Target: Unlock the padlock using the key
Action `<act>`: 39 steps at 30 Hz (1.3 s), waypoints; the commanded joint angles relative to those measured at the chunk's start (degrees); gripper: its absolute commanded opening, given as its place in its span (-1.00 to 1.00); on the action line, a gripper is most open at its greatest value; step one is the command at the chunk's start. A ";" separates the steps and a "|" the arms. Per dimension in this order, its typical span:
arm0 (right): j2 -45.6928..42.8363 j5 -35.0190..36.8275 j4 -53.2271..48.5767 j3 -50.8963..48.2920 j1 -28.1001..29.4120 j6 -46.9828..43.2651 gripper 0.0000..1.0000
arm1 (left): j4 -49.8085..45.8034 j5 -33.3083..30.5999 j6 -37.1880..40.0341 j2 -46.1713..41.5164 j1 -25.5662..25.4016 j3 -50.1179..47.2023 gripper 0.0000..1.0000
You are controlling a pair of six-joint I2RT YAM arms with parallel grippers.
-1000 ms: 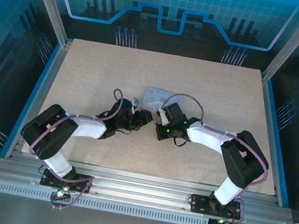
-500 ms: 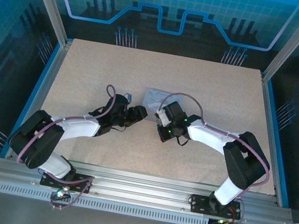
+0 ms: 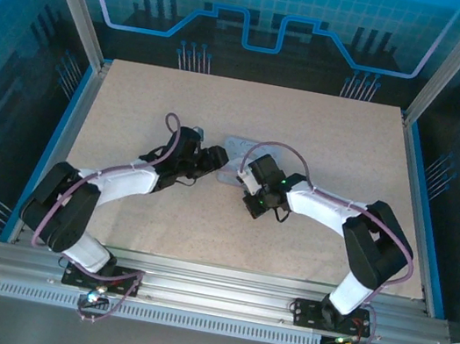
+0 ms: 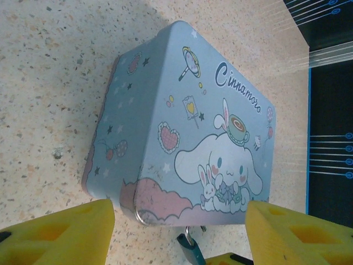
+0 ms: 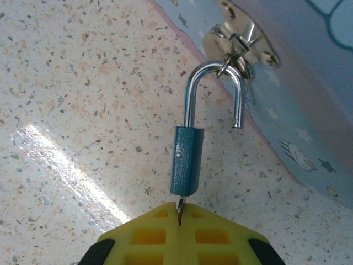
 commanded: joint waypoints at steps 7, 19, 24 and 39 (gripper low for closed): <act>0.90 2.44 -1.22 2.04 2.38 -4.29 -1.00 | -1.64 1.71 1.95 5.31 0.54 4.76 0.30; 3.53 5.02 -3.70 4.78 3.41 -9.22 -1.00 | -1.81 2.85 2.42 9.32 1.28 9.05 0.28; 3.09 5.33 -2.42 4.06 3.54 -11.06 -1.00 | -1.47 3.37 2.51 9.66 1.32 9.12 0.28; 5.00 10.27 -0.31 5.08 3.92 -19.47 -1.00 | -1.02 4.60 2.30 10.73 1.41 9.98 0.28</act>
